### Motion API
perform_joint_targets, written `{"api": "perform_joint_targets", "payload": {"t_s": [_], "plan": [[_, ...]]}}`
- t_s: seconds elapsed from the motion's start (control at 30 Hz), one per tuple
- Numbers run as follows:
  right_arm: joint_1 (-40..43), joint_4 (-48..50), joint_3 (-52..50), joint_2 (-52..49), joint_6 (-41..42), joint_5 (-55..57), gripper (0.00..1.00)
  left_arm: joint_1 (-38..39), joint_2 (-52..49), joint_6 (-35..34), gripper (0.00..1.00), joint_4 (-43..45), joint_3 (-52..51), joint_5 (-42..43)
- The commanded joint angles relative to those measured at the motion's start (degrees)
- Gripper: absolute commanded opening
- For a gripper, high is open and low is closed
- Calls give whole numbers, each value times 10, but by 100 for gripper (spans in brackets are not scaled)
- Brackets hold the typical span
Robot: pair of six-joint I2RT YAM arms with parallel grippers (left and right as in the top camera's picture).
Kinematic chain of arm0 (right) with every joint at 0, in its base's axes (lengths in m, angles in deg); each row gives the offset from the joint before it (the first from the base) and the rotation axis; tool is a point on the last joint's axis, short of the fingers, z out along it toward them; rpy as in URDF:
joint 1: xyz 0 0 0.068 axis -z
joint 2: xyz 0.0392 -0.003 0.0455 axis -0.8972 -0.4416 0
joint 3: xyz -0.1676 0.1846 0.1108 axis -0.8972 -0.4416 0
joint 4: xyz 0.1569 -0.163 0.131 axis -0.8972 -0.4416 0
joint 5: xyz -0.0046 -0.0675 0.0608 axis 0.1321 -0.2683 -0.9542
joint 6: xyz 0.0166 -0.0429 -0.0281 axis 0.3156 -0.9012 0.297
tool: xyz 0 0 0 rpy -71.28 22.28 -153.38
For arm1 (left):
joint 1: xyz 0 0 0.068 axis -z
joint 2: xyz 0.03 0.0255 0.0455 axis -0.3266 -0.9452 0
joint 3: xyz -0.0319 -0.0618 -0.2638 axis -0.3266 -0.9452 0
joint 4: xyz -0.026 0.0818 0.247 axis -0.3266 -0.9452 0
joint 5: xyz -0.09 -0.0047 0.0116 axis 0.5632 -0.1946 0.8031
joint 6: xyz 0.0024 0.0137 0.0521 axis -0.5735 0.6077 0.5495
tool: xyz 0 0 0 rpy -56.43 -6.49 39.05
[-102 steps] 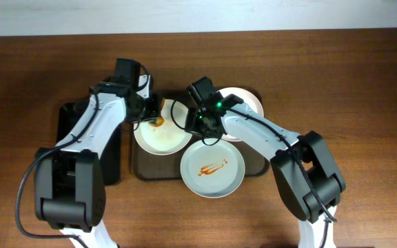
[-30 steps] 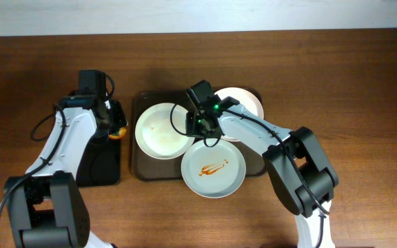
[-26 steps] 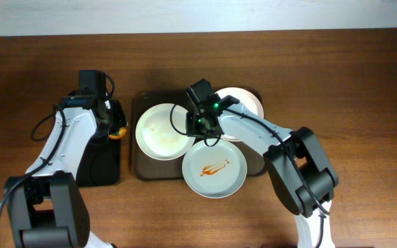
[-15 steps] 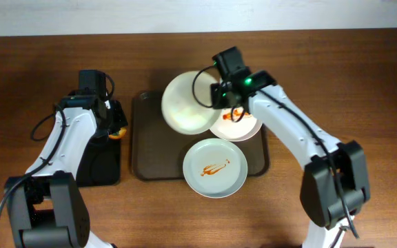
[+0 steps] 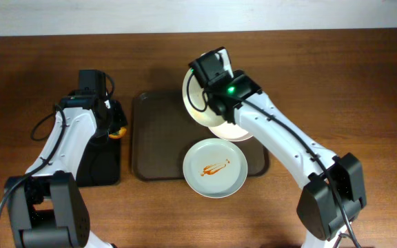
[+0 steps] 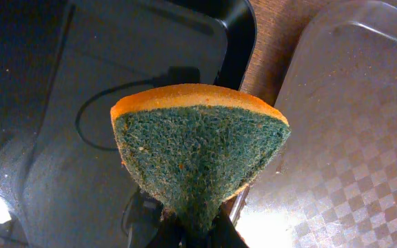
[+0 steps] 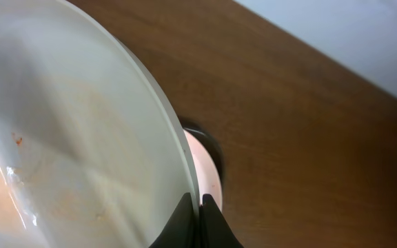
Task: Clean dirty plates on tray and stack at the side
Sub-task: 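Carry the plate right and set it on the table beside the tray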
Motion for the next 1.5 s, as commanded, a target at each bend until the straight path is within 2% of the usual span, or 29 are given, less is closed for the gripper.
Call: {"api": "perform_joint_targets", "payload": {"t_s": [0.0,0.2,0.43,0.73,0.93,1.07,1.13,1.27,1.47], "plan": [[-8,1,16,19,-9,77,4,-1,-5,9,0,2,-3,-8],[-11,13,18,19,-8,73,4,-1,-5,9,0,3,-3,-8],[-62,22,21,19,-21,106,4,-1,-5,9,0,4,-3,-7],[-6,26,21,20,72,108,4,-1,-5,9,0,4,-3,-7],[121,-1,37,23,136,-31,4,-1,-5,9,0,5,-3,-8],[257,-35,53,26,190,-193,4,-1,-5,9,0,4,-3,-7],[313,-48,52,24,207,-235,4,-1,-5,9,0,4,-3,-7],[448,-70,50,12,207,-296,4,-1,-5,9,0,3,-3,-7],[570,-103,46,-19,167,-362,4,-1,-5,9,0,5,-3,-7]]}}
